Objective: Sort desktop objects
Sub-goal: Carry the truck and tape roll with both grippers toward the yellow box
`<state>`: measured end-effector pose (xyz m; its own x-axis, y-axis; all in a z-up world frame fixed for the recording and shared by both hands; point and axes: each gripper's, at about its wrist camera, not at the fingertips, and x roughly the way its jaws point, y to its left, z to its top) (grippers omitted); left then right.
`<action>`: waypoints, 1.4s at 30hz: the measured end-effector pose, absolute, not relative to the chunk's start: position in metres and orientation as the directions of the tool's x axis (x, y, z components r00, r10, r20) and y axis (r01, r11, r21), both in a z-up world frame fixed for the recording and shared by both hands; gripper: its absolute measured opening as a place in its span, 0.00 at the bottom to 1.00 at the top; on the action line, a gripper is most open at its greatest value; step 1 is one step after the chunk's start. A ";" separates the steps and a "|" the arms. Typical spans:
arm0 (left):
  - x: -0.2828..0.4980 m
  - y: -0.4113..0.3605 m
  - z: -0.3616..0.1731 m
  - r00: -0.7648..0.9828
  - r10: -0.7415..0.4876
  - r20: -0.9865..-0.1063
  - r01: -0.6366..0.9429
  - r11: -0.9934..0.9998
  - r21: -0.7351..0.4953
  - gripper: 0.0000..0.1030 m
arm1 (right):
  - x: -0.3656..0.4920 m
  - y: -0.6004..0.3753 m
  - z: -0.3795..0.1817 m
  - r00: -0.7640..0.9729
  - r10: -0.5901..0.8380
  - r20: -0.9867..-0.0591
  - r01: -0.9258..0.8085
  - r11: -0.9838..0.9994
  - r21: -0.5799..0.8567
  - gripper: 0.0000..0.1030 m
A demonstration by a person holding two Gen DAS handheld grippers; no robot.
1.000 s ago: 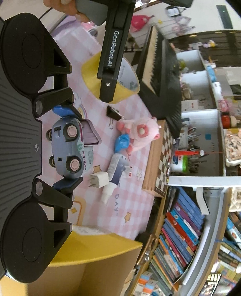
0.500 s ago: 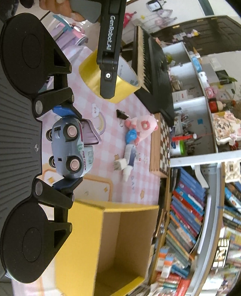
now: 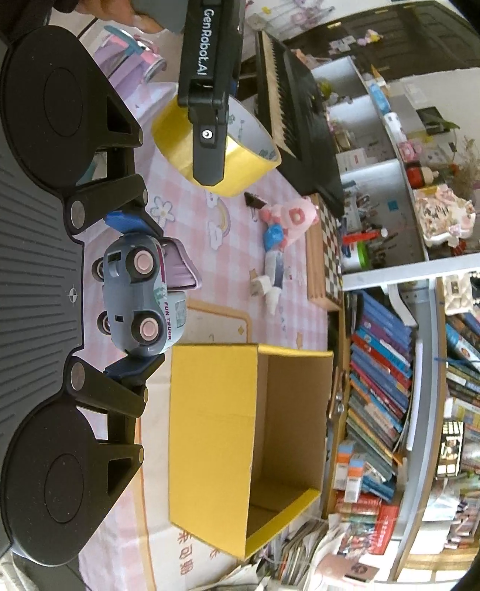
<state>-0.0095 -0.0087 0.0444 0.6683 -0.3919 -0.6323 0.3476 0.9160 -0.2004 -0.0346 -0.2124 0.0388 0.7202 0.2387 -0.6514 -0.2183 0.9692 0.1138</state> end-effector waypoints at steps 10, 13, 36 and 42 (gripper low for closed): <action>-0.026 -0.028 0.038 0.622 -0.431 -0.653 0.411 0.890 -0.197 0.82 | -0.057 -0.222 0.035 0.716 0.195 -0.670 -0.156 0.981 0.119 0.63; -0.028 -0.032 0.038 0.609 -0.442 -0.659 0.426 0.883 -0.198 0.82 | -0.063 -0.225 0.036 0.718 0.182 -0.672 -0.135 0.983 0.121 0.63; -0.032 -0.072 0.037 0.525 -0.542 -0.656 0.560 0.801 -0.212 0.82 | -0.082 -0.253 0.037 0.727 0.087 -0.681 -0.013 0.994 0.113 0.63; -0.032 -0.079 0.036 0.509 -0.555 -0.658 0.583 0.785 -0.210 0.82 | -0.085 -0.258 0.037 0.733 0.066 -0.677 0.014 0.994 0.112 0.63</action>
